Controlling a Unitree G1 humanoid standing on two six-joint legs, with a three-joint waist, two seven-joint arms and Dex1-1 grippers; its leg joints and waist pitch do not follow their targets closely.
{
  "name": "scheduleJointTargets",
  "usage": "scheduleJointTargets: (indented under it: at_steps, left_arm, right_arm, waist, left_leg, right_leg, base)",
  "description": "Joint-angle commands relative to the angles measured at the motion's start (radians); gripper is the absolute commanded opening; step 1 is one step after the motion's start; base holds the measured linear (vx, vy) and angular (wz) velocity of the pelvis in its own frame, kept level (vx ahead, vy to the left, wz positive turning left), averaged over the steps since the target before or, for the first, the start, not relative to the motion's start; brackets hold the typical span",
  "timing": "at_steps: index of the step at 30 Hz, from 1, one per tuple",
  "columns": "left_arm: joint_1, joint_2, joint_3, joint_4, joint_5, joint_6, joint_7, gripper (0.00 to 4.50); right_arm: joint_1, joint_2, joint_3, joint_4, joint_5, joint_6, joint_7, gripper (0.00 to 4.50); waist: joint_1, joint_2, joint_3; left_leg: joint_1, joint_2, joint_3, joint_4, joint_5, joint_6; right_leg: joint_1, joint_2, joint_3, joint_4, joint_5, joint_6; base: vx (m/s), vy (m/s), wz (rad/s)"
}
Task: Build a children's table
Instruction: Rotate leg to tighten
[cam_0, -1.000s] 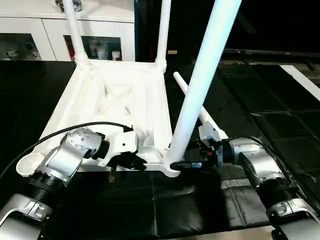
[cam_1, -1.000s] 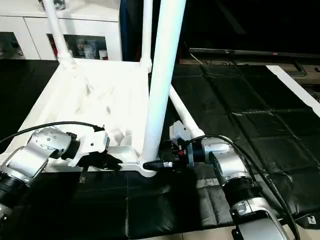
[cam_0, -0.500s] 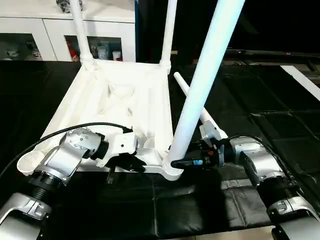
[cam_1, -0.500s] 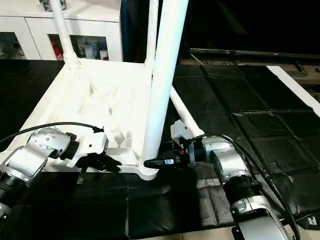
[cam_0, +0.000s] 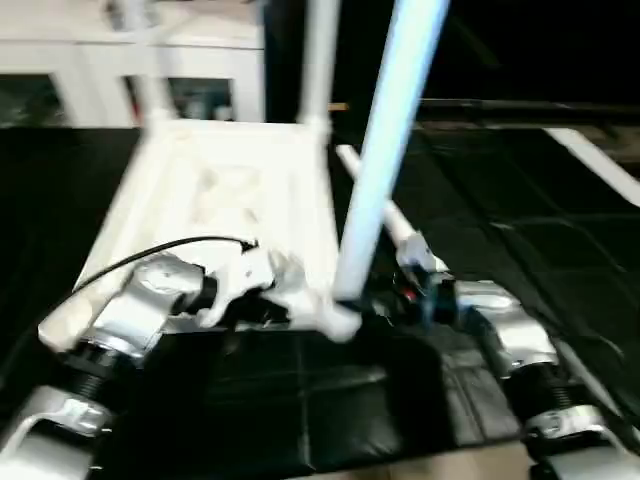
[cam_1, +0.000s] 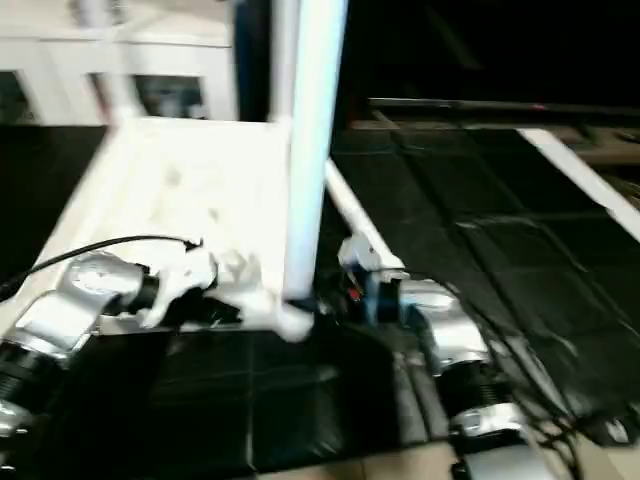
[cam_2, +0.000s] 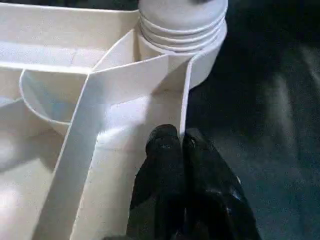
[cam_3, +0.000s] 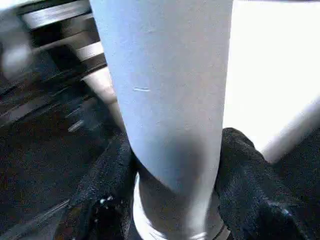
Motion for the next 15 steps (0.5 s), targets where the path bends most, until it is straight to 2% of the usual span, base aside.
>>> scheduleJointTargets:
  at_steps: [1, 2, 4, 5, 6, 7, 11, 15]
  left_arm:
    - [-0.009, -0.088, 0.022, -0.105, -0.043, 0.075, 0.097, 0.00]
    - [0.000, -0.152, 0.041, -0.160, -0.038, 0.157, 0.177, 0.00]
    - [0.002, -0.184, 0.051, -0.180, -0.031, 0.189, 0.219, 0.00]
    - [-0.001, -0.213, 0.059, -0.186, -0.021, 0.208, 0.259, 0.00]
    - [-0.008, -0.254, 0.064, -0.190, -0.005, 0.227, 0.310, 0.00]
    - [-0.011, -0.261, 0.064, -0.191, -0.003, 0.232, 0.318, 0.00]
    - [-0.030, -0.269, 0.054, -0.171, 0.015, 0.234, 0.357, 0.00]
    - [-0.036, -0.252, 0.052, -0.168, 0.032, 0.246, 0.375, 0.00]
  right_arm:
    - [-0.022, 0.084, 0.024, 0.057, -0.003, 0.064, -0.122, 1.99]
    - [-0.070, 0.144, -0.013, 0.121, 0.004, 0.081, -0.263, 1.99]
    - [-0.092, 0.169, -0.031, 0.151, 0.007, 0.090, -0.323, 1.99]
    - [-0.106, 0.185, -0.044, 0.167, 0.004, 0.095, -0.364, 1.99]
    - [-0.125, 0.204, -0.053, 0.201, -0.005, 0.092, -0.426, 1.99]
    - [-0.129, 0.208, -0.056, 0.207, -0.006, 0.094, -0.438, 1.99]
    - [-0.134, 0.216, -0.072, 0.221, -0.019, 0.095, -0.502, 1.99]
    - [-0.133, 0.212, -0.084, 0.228, -0.047, 0.079, -0.529, 1.99]
  waist:
    - [0.001, 0.016, -0.059]
    - [-0.018, 0.019, -0.061]
    - [-0.027, 0.021, -0.062]
    - [-0.035, 0.016, -0.061]
    - [-0.039, 0.016, -0.062]
    - [-0.042, 0.015, -0.062]
    - [-0.040, 0.013, -0.063]
    - [-0.036, 0.022, -0.063]
  left_leg:
    - [-0.002, 0.024, -0.018, -0.077, -0.293, -0.031]
    - [-0.011, 0.025, -0.023, -0.077, -0.288, -0.039]
    - [-0.010, 0.022, -0.025, -0.076, -0.286, -0.037]
    - [-0.016, 0.018, -0.026, -0.074, -0.283, -0.024]
    - [-0.004, 0.016, -0.023, -0.070, -0.287, -0.011]
    - [-0.002, 0.015, -0.021, -0.067, -0.288, -0.006]
    - [-0.002, 0.012, -0.017, -0.065, -0.260, 0.018]
    - [-0.001, 0.018, -0.019, -0.068, -0.255, 0.016]
  right_leg:
    - [0.054, -0.095, 0.047, -0.101, -0.499, -0.097]
    - [0.059, -0.096, 0.043, -0.099, -0.495, -0.097]
    - [0.058, -0.093, 0.040, -0.103, -0.487, -0.094]
    - [0.062, -0.092, 0.038, -0.107, -0.477, -0.091]
    - [0.051, -0.088, 0.040, -0.112, -0.454, -0.098]
    - [0.048, -0.087, 0.041, -0.112, -0.446, -0.103]
    - [0.047, -0.084, 0.042, -0.109, -0.414, -0.110]
    - [0.047, -0.082, 0.042, -0.104, -0.373, -0.118]
  base:
    - [-0.035, 0.010, -0.20]
    - [-0.035, 0.010, -0.20]
    - [-0.026, 0.014, -0.20]
    - [-0.022, 0.014, -0.18]
    - [0.000, 0.000, 0.00]
    - [0.000, 0.000, 0.00]
    - [0.000, 0.000, 0.00]
    - [0.000, 0.000, 0.00]
